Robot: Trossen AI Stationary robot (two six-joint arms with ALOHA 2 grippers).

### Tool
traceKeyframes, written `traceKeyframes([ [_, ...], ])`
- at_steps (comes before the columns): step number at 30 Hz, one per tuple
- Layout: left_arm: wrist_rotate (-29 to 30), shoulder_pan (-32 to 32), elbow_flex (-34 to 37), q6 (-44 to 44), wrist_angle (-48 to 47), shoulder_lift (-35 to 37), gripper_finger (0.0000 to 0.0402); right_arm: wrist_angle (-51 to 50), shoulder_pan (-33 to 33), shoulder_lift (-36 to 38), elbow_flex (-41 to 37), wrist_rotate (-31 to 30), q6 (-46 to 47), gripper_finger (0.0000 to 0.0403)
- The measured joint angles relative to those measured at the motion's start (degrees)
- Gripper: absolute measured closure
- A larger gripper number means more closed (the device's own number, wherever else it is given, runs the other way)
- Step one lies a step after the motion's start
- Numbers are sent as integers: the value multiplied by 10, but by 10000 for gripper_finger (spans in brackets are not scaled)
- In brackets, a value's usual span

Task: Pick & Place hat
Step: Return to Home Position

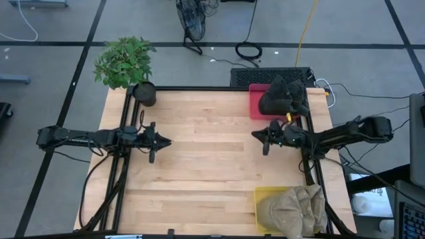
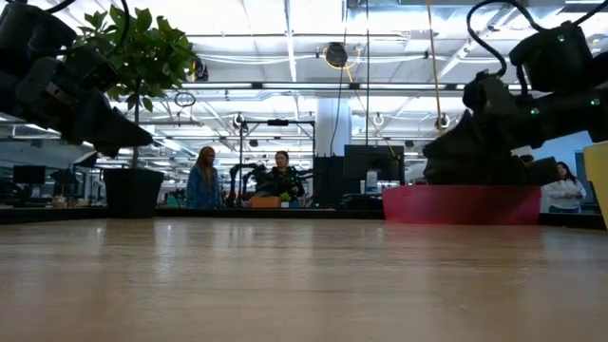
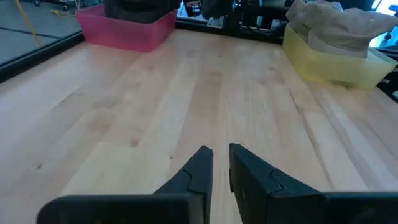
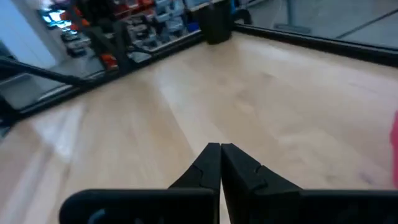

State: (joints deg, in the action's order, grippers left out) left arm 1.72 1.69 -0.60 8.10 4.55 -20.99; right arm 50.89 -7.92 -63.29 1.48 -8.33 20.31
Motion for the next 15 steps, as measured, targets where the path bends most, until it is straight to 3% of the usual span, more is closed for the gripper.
traceKeyframes([
  [9,2,0,0,0,0,0,344,-61,-1,20,-1,28,-4,403],
  [15,2,0,0,0,0,0,344,-51,-1,107,-2,27,-43,403],
])
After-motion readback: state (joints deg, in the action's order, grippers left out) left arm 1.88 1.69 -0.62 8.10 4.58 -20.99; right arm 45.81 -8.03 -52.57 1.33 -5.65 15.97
